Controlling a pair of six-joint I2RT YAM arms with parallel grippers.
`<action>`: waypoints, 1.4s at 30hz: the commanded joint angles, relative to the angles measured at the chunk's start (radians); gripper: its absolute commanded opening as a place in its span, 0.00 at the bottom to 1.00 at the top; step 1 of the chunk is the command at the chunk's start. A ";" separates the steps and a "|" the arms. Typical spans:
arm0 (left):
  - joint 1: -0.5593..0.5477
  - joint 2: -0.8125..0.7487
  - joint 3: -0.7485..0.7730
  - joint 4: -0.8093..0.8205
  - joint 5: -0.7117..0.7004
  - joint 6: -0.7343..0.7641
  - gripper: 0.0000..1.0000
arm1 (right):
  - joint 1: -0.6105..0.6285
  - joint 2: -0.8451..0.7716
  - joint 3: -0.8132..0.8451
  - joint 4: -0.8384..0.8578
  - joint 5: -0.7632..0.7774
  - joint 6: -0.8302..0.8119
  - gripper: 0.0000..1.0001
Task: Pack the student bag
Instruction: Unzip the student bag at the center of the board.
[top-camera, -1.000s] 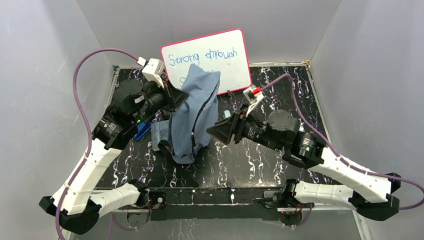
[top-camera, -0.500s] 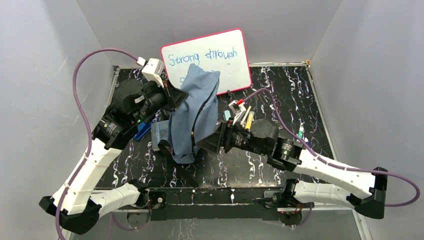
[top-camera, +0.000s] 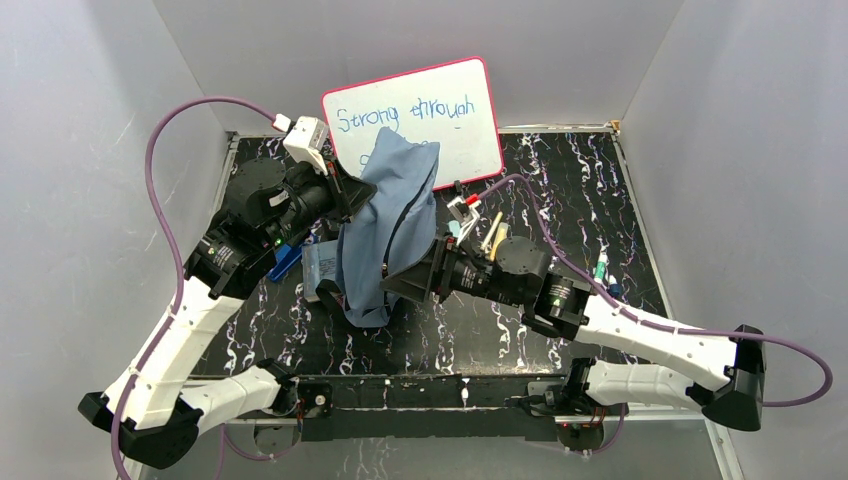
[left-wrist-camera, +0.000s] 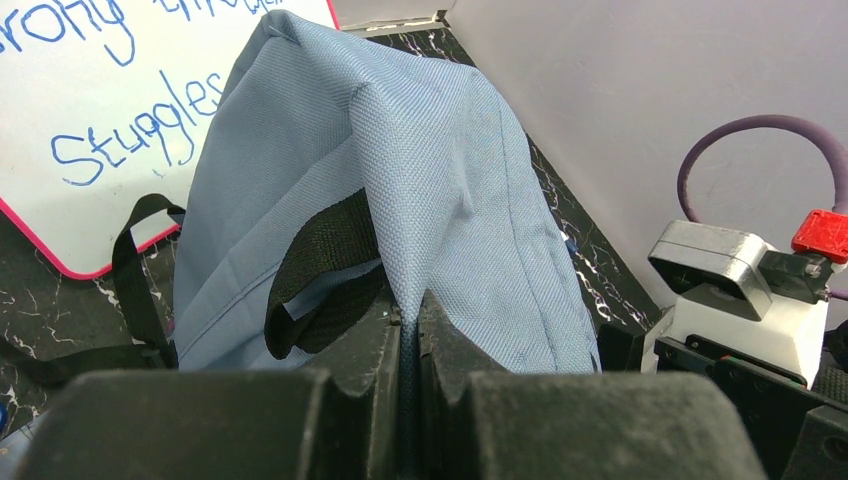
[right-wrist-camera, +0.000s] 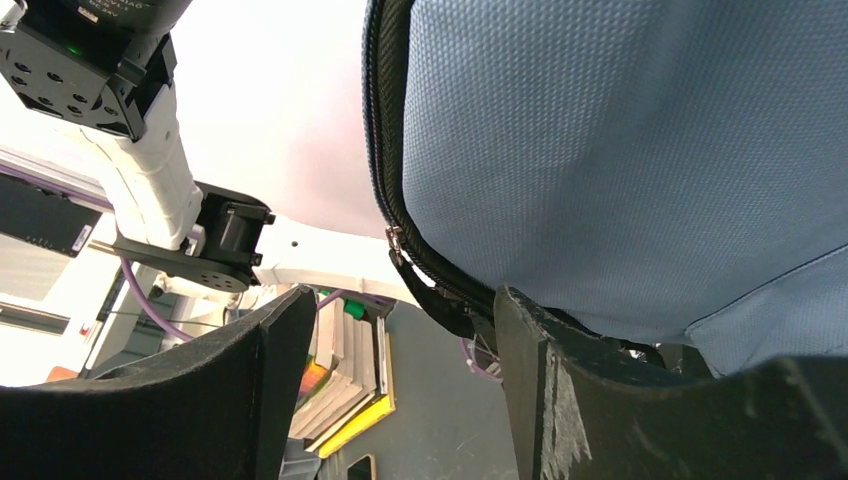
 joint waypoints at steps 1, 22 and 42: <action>0.001 -0.004 0.022 0.004 -0.014 0.004 0.00 | 0.010 0.002 -0.004 0.077 -0.012 0.022 0.73; 0.002 -0.007 0.018 0.004 -0.004 -0.013 0.00 | 0.021 0.047 0.012 0.090 -0.013 0.040 0.39; 0.002 -0.018 0.004 0.014 0.010 -0.039 0.00 | 0.021 0.078 0.034 0.080 0.055 0.045 0.45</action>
